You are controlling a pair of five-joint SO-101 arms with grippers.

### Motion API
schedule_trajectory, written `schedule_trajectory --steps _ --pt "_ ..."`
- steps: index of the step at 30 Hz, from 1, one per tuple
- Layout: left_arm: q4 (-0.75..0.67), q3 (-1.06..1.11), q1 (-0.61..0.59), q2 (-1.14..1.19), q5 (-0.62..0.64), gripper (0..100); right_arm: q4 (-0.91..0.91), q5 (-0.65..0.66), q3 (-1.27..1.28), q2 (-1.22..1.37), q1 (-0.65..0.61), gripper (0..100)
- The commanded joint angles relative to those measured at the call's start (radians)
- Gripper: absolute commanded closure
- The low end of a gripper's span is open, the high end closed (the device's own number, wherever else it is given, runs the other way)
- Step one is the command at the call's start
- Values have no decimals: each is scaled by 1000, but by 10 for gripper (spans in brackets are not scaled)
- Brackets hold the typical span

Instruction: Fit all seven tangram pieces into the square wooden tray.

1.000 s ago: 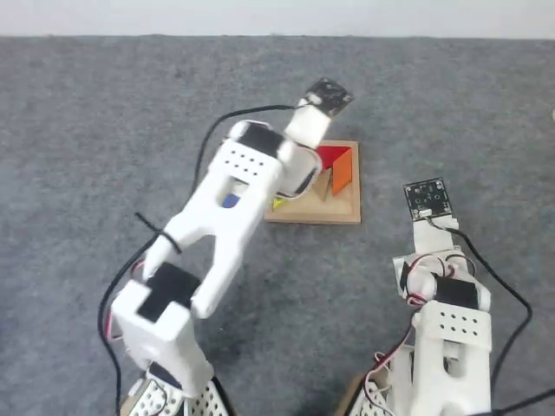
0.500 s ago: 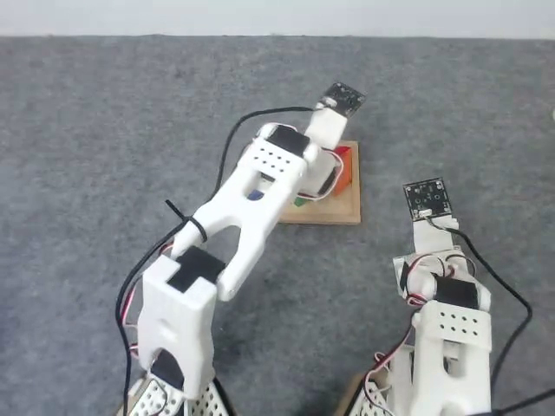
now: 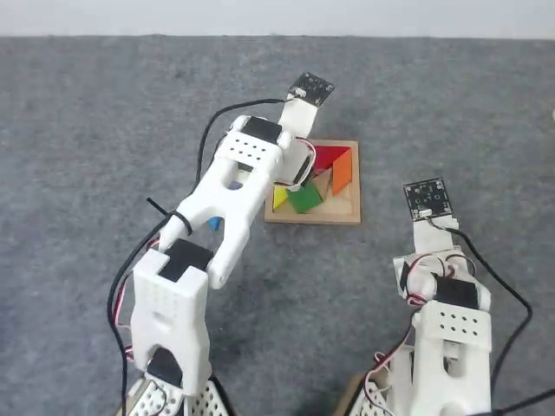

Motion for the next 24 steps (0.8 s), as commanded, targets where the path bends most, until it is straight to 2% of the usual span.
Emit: schedule_trajectory --steps 1,10,24 --pt "-15 7 -21 -25 -6 827 -22 0 -3 -25 -8 991" --pt "-17 108 -115 -31 -63 827 -22 0 -3 -25 -10 991" --pt "-51 122 11 -18 -54 827 -22 0 -3 -27 -10 991"
